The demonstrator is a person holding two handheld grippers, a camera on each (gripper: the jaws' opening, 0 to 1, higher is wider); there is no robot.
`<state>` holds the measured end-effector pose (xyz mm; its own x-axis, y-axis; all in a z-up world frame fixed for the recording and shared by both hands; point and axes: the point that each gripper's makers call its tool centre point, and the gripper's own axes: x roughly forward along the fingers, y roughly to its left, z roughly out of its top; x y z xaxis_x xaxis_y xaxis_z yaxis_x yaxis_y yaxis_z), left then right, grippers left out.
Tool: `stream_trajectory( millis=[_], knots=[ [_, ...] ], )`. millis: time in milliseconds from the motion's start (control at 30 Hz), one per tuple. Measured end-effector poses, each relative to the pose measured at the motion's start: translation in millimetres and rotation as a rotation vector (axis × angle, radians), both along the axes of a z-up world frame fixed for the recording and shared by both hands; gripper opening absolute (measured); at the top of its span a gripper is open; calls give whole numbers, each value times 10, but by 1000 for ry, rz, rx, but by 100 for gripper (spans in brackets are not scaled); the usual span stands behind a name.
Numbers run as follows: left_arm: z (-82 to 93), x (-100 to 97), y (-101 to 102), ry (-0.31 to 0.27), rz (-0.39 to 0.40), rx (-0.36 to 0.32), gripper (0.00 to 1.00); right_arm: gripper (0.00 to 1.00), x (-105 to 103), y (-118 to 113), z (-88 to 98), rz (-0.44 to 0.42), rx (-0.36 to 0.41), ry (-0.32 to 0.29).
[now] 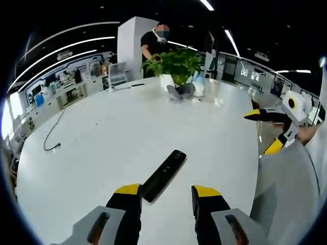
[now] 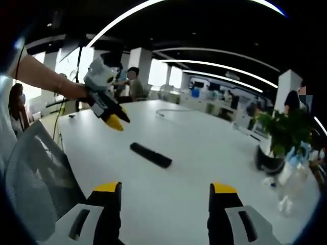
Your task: Press the specified remote control buttons in sequence, fully releasing each button before pressing the next.
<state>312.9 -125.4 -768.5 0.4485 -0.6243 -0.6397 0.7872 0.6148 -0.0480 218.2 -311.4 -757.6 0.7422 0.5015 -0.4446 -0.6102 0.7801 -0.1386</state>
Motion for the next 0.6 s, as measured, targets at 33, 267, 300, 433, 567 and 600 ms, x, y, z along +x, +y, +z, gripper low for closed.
stream_trajectory(
  millis=[33,267,300,433,567,600],
  knots=[
    [-9,10,-4,4,-3,2,40,68,1,0,0,0,0,0],
    [-102,96,-68,18,-13,20,40,67,-2,3,-21,4,-4,11],
    [-115,103,-75,18,-14,22,40,67,-4,8,-24,8,-6,12],
    [-184,107,-95,33,-23,42,40,67,-3,16,-10,8,-6,10],
    [-204,131,-86,30,-29,56,40,67,18,-4,17,-7,5,2],
    [-207,144,-87,30,-30,54,40,67,21,-5,22,-10,7,1]
  ],
)
